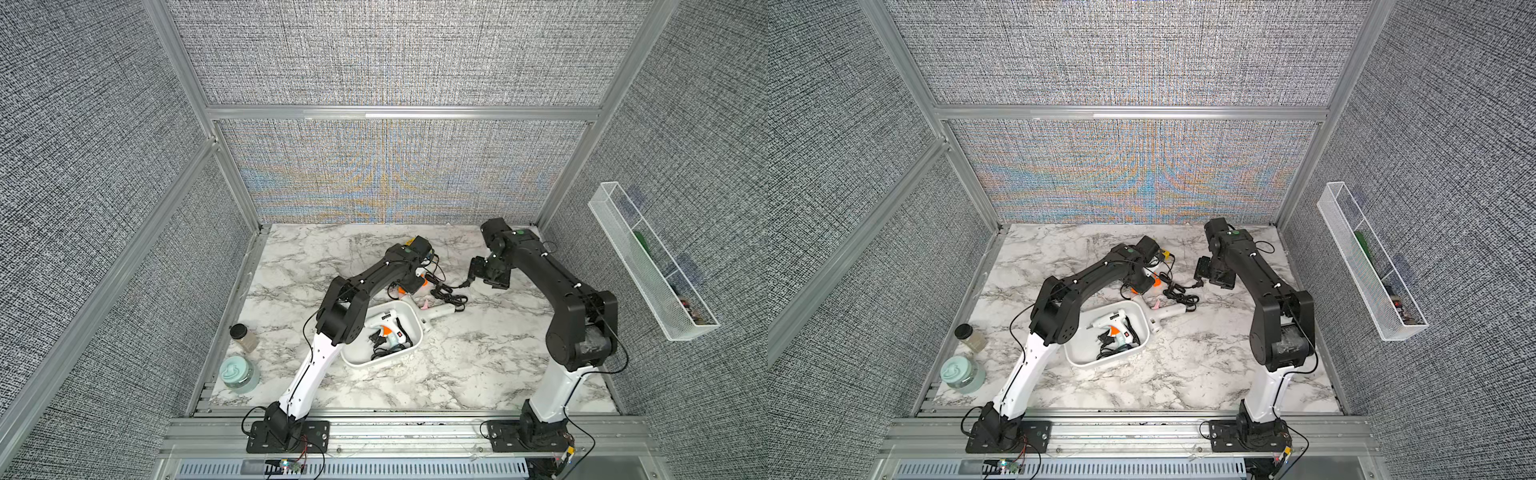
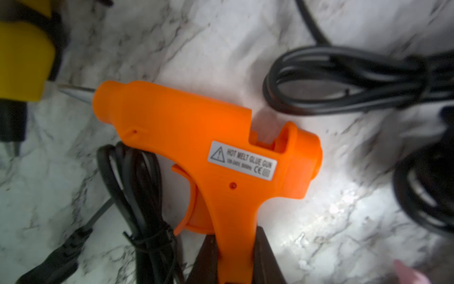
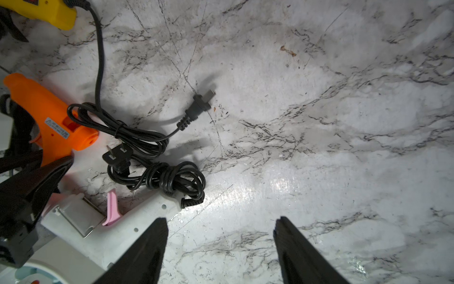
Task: Put the hot melt glue gun into the storage box
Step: Pick up the hot melt adhesive gun from the center of the board.
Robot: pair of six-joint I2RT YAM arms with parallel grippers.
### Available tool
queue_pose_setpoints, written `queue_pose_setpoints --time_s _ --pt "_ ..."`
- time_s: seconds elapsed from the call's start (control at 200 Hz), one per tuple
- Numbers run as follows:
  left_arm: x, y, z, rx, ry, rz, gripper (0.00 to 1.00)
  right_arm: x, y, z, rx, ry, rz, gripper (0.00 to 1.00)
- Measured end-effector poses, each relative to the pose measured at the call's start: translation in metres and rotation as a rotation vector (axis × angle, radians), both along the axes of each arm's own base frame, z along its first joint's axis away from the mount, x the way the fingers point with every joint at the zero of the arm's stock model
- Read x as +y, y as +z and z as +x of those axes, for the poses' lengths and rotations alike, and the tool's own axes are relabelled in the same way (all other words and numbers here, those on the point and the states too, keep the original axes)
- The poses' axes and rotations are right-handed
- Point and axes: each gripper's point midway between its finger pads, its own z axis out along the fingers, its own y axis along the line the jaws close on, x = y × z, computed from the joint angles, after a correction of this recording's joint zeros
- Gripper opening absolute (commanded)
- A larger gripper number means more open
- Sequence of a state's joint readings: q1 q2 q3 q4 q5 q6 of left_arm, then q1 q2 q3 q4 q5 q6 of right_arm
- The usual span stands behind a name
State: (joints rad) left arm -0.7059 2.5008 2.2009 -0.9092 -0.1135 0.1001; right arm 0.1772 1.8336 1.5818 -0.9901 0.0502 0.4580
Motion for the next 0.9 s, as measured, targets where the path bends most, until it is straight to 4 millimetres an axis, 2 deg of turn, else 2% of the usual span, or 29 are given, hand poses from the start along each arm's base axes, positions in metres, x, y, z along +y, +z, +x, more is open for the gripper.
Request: queue_pose_setpoints --time_s 0.085,0.145,0.265,0.315,0.365,0.435,0.546,0.691,0.821,0.901 --pt "0.018 0.016 0.004 -0.032 0.032 0.054 0.18 0.0 0.0 -0.002 0.0 -0.007 0.005 0.74" --pt "0.03 0.04 0.01 -0.077 0.065 0.068 0.18 0.001 0.0 -0.002 -0.005 -0.008 0.01 0.74" --pt "0.052 0.116 0.025 -0.214 0.143 0.021 0.19 0.004 0.001 -0.004 -0.01 -0.006 0.028 0.74" --pt "0.061 0.151 0.027 -0.273 0.177 -0.015 0.19 0.006 0.0 -0.004 -0.013 -0.003 0.035 0.74" --pt "0.068 0.178 0.025 -0.316 0.197 -0.036 0.19 0.007 -0.001 -0.006 -0.011 0.0 0.038 0.74" --pt "0.077 0.208 0.015 -0.354 0.216 -0.066 0.19 0.009 -0.003 -0.007 -0.01 0.001 0.047 0.74" --pt "0.092 0.238 -0.007 -0.362 0.241 -0.096 0.19 0.013 -0.006 -0.01 -0.004 0.004 0.061 0.74" --pt "0.113 0.292 -0.039 -0.394 0.29 -0.186 0.19 0.017 -0.011 -0.011 -0.002 0.01 0.073 0.74" --pt "0.123 0.335 -0.062 -0.41 0.321 -0.273 0.19 0.021 -0.016 -0.01 0.003 0.018 0.085 0.74" --pt "0.126 0.355 -0.075 -0.408 0.334 -0.318 0.19 0.023 -0.02 -0.009 0.009 0.022 0.086 0.74"
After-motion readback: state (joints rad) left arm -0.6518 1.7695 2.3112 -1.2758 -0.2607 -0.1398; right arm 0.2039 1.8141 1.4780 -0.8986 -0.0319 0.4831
